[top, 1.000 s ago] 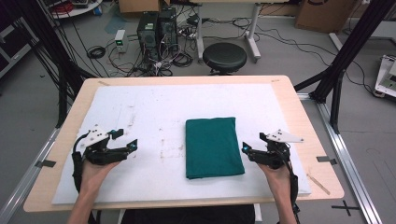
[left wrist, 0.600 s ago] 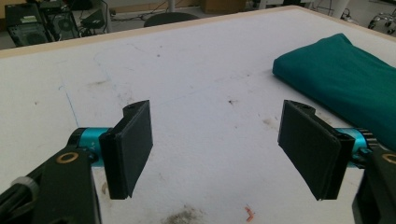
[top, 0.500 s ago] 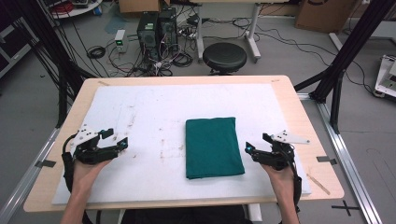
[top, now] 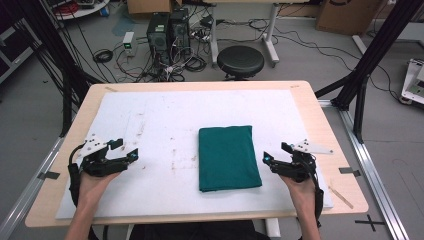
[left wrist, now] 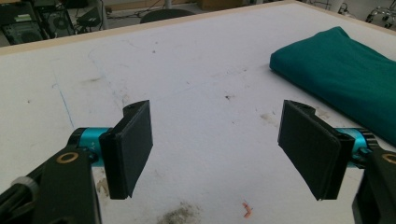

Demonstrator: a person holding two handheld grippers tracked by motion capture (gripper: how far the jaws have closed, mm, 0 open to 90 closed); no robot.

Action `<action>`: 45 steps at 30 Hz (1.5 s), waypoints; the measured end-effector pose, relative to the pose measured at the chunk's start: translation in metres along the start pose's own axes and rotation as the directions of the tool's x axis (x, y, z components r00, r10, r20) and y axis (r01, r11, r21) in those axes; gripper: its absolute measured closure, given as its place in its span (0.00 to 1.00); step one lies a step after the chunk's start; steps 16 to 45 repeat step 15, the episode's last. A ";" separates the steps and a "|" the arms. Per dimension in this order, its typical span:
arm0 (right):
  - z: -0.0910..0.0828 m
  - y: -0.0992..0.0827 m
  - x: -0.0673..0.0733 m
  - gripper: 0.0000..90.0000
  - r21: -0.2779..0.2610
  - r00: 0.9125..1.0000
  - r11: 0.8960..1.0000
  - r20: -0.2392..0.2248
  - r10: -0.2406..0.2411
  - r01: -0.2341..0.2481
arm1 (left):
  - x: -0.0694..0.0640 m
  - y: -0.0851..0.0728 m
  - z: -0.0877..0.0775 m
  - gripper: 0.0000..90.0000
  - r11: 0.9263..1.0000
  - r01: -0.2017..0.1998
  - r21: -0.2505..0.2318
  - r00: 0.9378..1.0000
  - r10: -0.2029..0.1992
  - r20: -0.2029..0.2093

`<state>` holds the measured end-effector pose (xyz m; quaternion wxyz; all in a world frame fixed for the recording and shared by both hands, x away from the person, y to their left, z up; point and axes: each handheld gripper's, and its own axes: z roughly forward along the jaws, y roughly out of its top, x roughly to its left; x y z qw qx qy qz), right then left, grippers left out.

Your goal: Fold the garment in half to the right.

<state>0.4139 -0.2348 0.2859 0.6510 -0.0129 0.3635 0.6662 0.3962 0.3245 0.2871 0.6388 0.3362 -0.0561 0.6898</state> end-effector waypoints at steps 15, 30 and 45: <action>0.000 0.004 -0.001 0.23 -0.013 1.000 1.000 -0.005 -0.004 0.004 | 0.004 -0.001 -0.006 0.29 1.000 0.002 -0.001 1.000 -0.002 -0.009; 0.000 0.004 -0.001 0.23 -0.013 1.000 1.000 -0.005 -0.004 0.004 | 0.004 -0.001 -0.006 0.29 1.000 0.002 -0.001 1.000 -0.002 -0.009; 0.000 0.004 -0.001 0.23 -0.013 1.000 1.000 -0.005 -0.004 0.004 | 0.004 -0.001 -0.006 0.29 1.000 0.002 -0.001 1.000 -0.002 -0.009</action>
